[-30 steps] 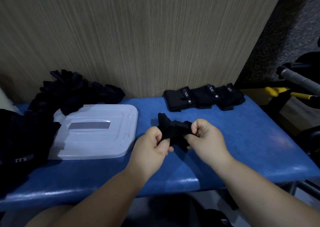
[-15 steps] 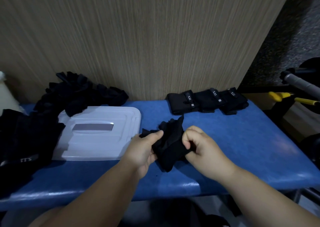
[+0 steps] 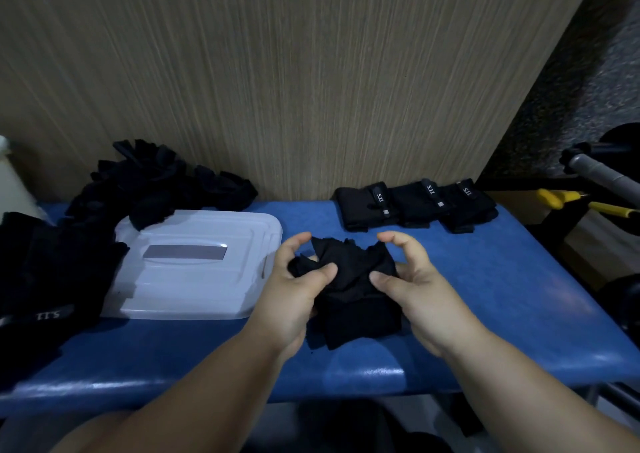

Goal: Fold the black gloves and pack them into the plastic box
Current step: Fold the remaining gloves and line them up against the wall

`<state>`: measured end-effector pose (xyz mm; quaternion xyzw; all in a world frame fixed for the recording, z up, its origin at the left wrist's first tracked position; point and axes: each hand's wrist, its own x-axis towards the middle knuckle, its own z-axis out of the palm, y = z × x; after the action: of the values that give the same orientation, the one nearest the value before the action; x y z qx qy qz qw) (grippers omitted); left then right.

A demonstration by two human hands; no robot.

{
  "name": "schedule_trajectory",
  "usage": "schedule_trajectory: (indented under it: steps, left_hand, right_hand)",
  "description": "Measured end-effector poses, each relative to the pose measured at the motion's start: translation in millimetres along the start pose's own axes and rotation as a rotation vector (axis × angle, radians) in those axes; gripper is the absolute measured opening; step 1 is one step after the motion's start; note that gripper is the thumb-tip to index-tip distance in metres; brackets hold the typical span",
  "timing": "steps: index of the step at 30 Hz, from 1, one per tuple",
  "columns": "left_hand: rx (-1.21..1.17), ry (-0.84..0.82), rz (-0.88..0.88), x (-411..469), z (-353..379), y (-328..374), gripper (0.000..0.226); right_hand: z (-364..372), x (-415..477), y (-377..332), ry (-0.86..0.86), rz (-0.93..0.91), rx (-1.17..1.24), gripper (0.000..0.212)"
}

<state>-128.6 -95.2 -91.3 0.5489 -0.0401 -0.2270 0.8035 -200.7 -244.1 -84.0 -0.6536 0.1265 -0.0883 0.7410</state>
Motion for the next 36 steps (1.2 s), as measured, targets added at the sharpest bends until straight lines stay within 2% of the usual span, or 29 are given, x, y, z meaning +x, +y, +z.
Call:
schedule_trajectory:
  steps: [3, 8, 11, 13, 15, 19, 23, 25, 30, 34, 36]
  left_hand:
    - [0.177, 0.106, 0.007, 2, -2, -1, 0.044]
    - [0.833, 0.045, 0.020, 3, -10, -4, 0.063]
    - [1.025, 0.068, 0.081, 1, -14, 1, 0.065]
    - [1.021, 0.080, 0.043, 3, -18, 5, 0.059]
    - [0.993, 0.093, 0.006, 6, -20, 8, 0.051]
    - [0.854, 0.083, -0.002, 4, -18, 10, 0.038]
    - [0.656, 0.058, 0.065, 3, -14, 9, 0.030]
    - [0.650, 0.013, 0.122, 5, -14, 7, 0.017]
    - [1.109, -0.205, 0.283, 1, -17, -9, 0.018]
    - [1.351, -0.265, 0.510, 1, -18, -25, 0.017]
    - [1.441, -0.290, 0.517, 1, -17, -26, 0.026]
  right_hand:
    - [-4, 4, 4, 0.048, -0.014, -0.129, 0.039]
    - [-14, 5, 12, 0.154, 0.025, -0.910, 0.034]
    - [-16, 2, 10, 0.224, -0.056, -1.189, 0.044]
    - [-13, 1, 10, 0.185, -0.228, -1.233, 0.045]
    - [-10, 2, 13, 0.018, -0.323, -1.262, 0.046]
    - [-5, 3, 21, -0.314, -0.138, -1.383, 0.054]
    - [0, 1, 23, -0.368, -0.053, -1.470, 0.057]
    - [0, 1, 22, -0.371, -0.051, -1.470, 0.058]
    - [-7, 3, 20, -0.310, -0.086, -1.351, 0.069]
    - [-10, 3, 18, -0.226, -0.146, -1.274, 0.073]
    - [-9, 1, 17, -0.258, -0.132, -1.291, 0.069]
